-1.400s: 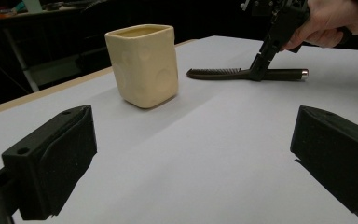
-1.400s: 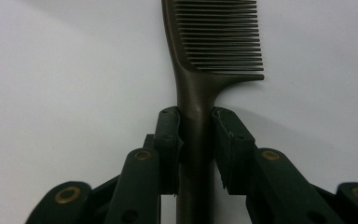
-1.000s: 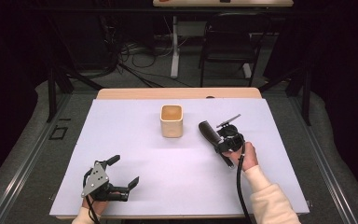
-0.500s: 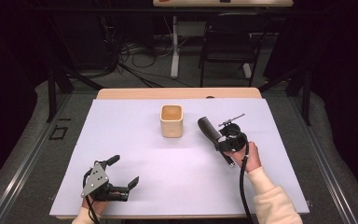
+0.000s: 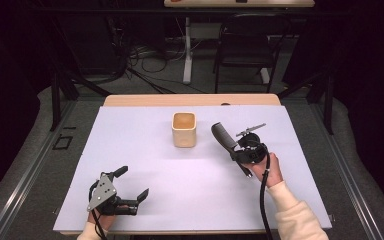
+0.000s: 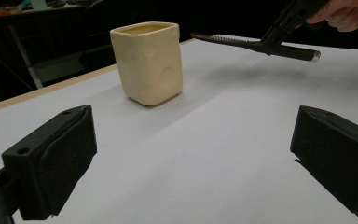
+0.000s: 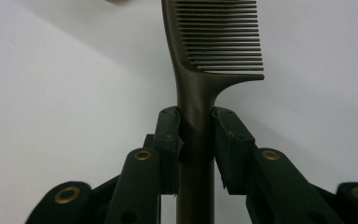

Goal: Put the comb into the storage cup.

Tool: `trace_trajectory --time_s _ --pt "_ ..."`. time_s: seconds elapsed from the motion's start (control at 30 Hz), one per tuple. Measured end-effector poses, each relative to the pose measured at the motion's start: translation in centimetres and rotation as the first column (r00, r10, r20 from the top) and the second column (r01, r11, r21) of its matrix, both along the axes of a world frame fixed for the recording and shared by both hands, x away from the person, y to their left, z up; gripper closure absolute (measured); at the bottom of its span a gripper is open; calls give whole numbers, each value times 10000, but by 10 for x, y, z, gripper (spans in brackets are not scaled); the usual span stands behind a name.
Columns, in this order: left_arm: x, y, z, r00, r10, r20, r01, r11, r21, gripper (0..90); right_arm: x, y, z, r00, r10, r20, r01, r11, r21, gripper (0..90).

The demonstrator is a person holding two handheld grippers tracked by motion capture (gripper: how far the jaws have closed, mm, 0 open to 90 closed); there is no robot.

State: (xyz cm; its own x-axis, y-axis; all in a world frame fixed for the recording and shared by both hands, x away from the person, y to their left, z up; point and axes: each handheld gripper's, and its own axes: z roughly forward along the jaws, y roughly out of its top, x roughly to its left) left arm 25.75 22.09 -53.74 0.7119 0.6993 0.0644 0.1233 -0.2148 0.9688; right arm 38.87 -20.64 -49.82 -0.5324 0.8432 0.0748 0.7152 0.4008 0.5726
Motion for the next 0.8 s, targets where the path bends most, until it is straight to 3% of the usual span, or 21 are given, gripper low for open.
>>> trace_trajectory --time_s 0.13,0.8 --pt "0 0 0 10000 -1 12 1 10000 42 2 -2 0 4 9992 101 376 -108 9998 166 723" --pt "0 0 0 10000 26 29 -26 10000 73 2 -5 1 11 9910 268 1309 -368 9965 746 723"
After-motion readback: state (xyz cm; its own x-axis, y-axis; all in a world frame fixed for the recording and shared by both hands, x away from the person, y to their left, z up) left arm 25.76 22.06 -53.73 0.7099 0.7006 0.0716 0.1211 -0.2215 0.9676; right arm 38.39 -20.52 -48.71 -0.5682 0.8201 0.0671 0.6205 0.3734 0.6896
